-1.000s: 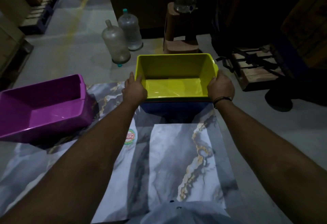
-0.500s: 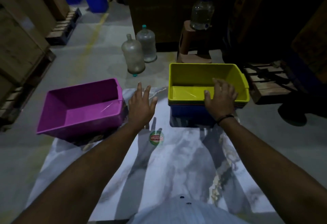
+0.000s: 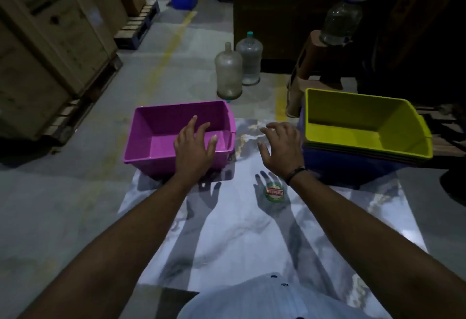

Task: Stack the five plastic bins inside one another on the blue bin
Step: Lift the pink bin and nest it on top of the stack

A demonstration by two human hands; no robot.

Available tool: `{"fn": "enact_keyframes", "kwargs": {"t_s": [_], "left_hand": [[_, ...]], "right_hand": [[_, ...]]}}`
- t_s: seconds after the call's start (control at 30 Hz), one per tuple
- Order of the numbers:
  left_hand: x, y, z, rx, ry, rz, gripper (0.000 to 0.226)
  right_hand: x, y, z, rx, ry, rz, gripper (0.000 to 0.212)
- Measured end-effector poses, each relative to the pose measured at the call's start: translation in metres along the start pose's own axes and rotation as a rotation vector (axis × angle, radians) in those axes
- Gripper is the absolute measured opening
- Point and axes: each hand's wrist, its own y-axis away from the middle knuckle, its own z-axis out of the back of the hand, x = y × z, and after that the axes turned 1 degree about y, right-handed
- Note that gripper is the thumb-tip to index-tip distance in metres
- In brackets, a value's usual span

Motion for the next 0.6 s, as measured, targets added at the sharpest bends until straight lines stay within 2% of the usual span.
{"fn": "enact_keyframes", "kwargs": {"t_s": [0.27, 0.33, 0.4, 0.47, 0.53, 0.6], "left_hand": [[0.075, 0.005, 0.028, -0.073, -0.116, 0.121, 0.042], [0.090, 0.005, 0.033, -0.093, -0.133, 0.196, 0.039], [0.105, 0.004, 0.037, -0.118, -0.134, 0.317, 0.041], [0.121, 0.004, 0.040, -0.126, -0.092, 0.446, 0.046], [0.131, 0.003, 0.043, -0.083, 0.032, 0.551, 0.054], [0.134, 0.002, 0.046, -0.049, 0.151, 0.595, 0.062]], "right_hand": [[0.062, -0.017, -0.029, 0.170, -0.089, -0.012, 0.030], [0.075, -0.022, -0.038, 0.283, -0.278, -0.152, 0.033], [0.086, -0.029, -0.045, 0.387, -0.545, -0.418, 0.040], [0.096, -0.035, -0.050, 0.407, -0.711, -0.640, 0.045], [0.100, -0.039, -0.056, 0.394, -0.776, -0.740, 0.051], [0.100, -0.041, -0.059, 0.391, -0.836, -0.809, 0.066]]}}
